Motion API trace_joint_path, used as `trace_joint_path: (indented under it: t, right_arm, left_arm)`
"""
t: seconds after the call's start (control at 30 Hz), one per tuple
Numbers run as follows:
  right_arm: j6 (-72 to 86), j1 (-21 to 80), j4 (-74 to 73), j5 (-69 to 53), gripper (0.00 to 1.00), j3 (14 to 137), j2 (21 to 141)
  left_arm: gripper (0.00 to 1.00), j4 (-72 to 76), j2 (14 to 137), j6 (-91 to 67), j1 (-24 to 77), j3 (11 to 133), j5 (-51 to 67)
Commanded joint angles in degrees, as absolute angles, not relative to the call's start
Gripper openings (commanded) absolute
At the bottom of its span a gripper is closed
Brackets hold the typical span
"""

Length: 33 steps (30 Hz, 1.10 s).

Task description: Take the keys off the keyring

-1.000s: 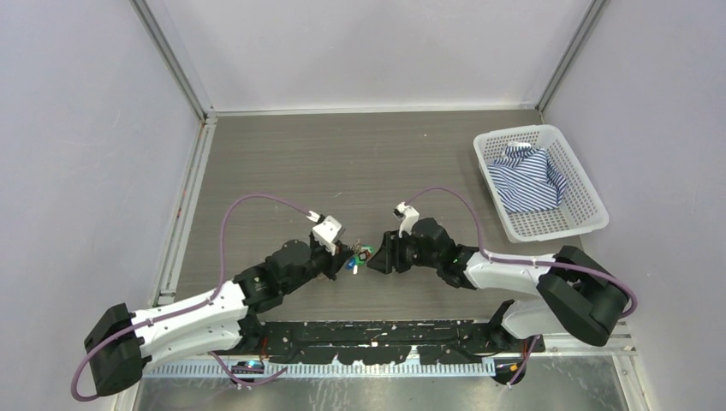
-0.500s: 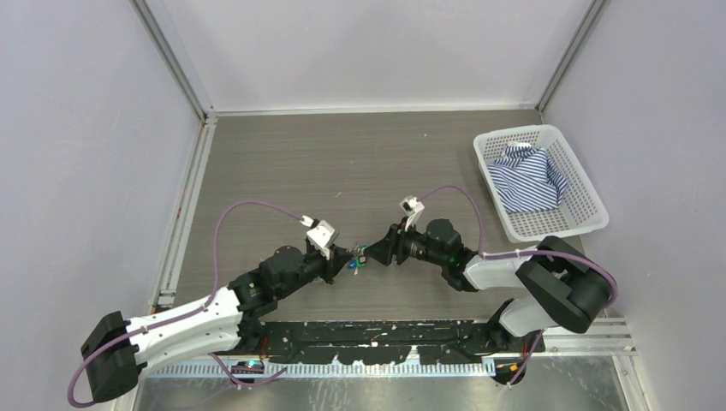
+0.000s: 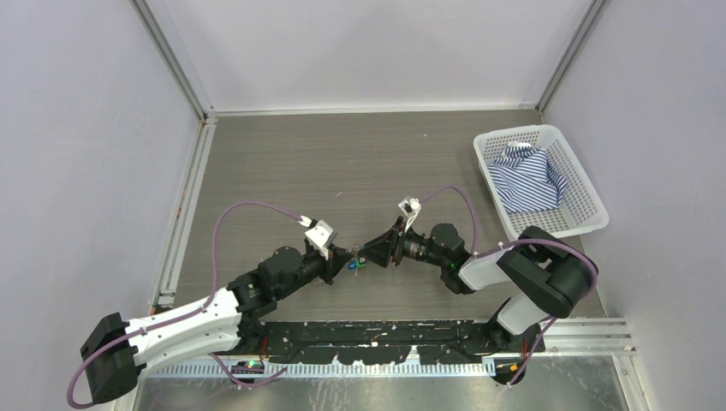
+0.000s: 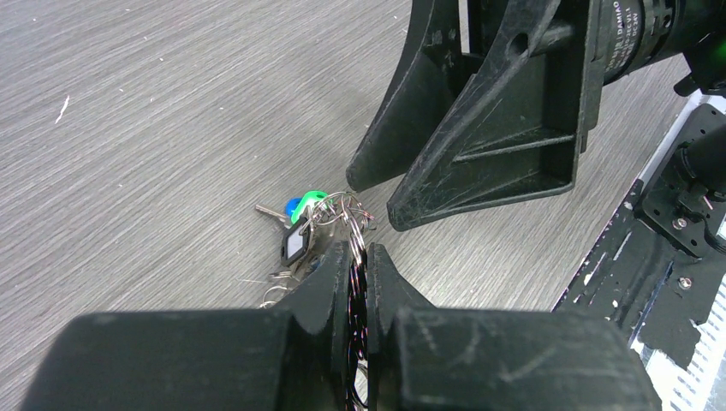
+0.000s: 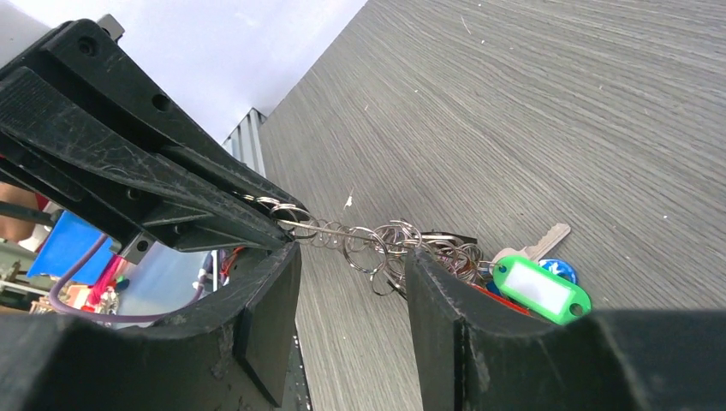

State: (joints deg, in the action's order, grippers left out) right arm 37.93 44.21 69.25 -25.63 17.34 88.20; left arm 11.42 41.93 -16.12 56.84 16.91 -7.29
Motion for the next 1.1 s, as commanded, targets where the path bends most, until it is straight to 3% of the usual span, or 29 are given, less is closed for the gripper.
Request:
trace_joint_path:
  t: [0.0,1.07]
  right_arm:
    - [37.7,44.8,75.7,-26.3,0.53,17.1,90.1]
    - [37.1,47.8,73.9,-22.7,0.52,17.3,93.6]
  left_arm:
    - [0.00,10.9,42.4,-17.1,56.8,16.3,-6.9]
    - [0.00,9.9,42.9,-17.8,56.8,16.4,-7.9]
